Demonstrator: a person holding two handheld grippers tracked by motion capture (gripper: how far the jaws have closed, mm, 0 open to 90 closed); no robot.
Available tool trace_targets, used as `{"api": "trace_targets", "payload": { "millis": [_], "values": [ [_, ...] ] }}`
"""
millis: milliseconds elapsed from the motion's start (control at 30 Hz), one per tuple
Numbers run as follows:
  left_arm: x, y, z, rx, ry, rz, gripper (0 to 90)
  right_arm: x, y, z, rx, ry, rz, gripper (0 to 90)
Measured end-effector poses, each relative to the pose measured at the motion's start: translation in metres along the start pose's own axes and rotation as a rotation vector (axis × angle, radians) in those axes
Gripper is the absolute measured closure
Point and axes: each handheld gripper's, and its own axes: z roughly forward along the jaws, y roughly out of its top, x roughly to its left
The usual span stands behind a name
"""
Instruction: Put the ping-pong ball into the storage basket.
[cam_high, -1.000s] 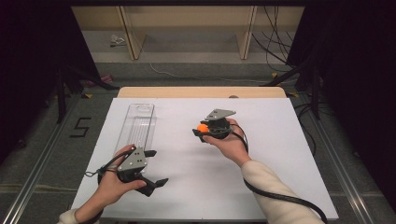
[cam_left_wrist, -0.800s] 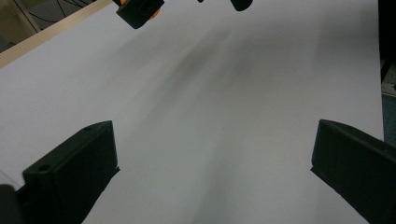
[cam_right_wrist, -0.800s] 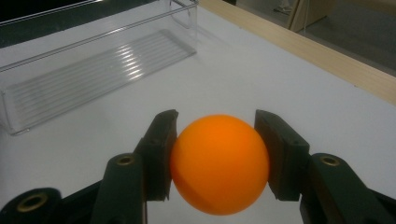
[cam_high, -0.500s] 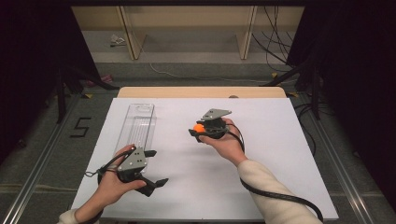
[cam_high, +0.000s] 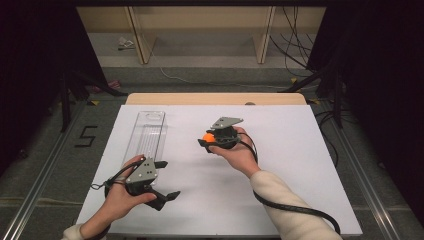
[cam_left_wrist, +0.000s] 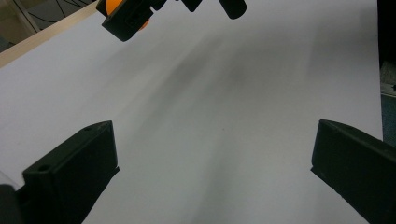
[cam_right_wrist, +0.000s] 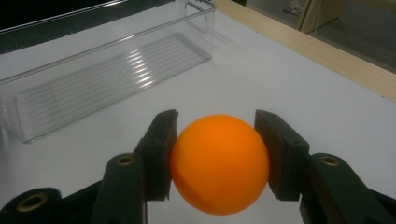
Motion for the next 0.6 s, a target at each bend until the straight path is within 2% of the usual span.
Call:
{"api": "trace_targets", "payload": {
  "millis": [600],
  "values": [
    [0.0001,-0.0001,0.0001,-0.001,-0.002,0.0,0.0,0.0062,0.008,0.0084,0.0,0.014,-0.009,51.4]
  ]
}}
